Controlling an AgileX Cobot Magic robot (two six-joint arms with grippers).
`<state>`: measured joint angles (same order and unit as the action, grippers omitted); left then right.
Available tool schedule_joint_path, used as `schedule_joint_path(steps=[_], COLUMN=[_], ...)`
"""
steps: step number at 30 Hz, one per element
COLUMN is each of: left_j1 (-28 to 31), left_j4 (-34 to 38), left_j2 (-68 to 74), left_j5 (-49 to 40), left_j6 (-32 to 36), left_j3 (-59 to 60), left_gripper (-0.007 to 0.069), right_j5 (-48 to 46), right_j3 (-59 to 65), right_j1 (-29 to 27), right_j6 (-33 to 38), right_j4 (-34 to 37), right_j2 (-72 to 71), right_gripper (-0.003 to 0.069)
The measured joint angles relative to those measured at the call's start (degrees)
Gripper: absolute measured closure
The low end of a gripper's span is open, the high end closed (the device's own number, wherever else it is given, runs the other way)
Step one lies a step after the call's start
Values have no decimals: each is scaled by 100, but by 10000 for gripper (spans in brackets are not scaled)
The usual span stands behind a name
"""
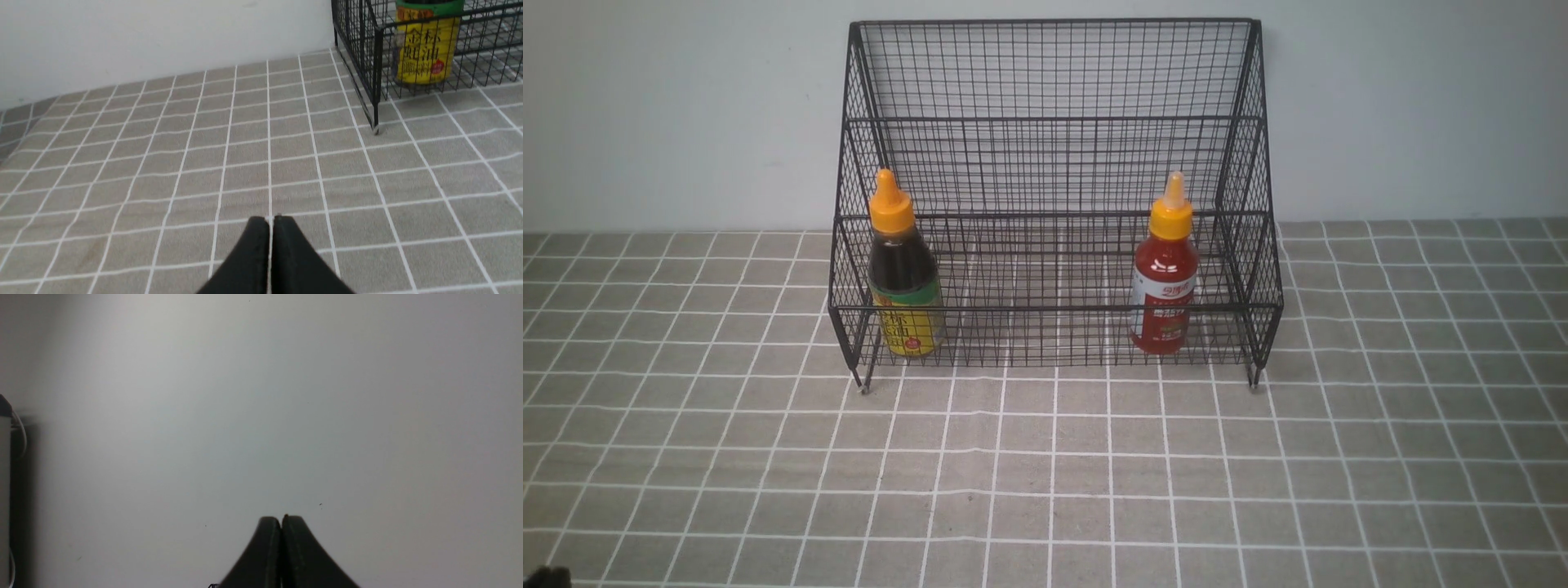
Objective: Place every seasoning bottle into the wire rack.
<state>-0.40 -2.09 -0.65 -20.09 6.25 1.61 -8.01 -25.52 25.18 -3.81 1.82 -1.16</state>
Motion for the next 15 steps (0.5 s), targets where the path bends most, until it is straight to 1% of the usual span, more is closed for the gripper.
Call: schedule_joint_path(steps=[2,15], left_j1=[12,12], left_j4=[38,107], left_j2=[0,0], left_j5=[-122,-142], left_j6=[0,0], left_j3=[0,0], left_gripper=[631,631], right_j5=[0,0], right_j3=[0,0], right_j1=[0,0], right_j6=[0,0], right_j4=[0,0], right_j2=[0,0], right_gripper=[672,672])
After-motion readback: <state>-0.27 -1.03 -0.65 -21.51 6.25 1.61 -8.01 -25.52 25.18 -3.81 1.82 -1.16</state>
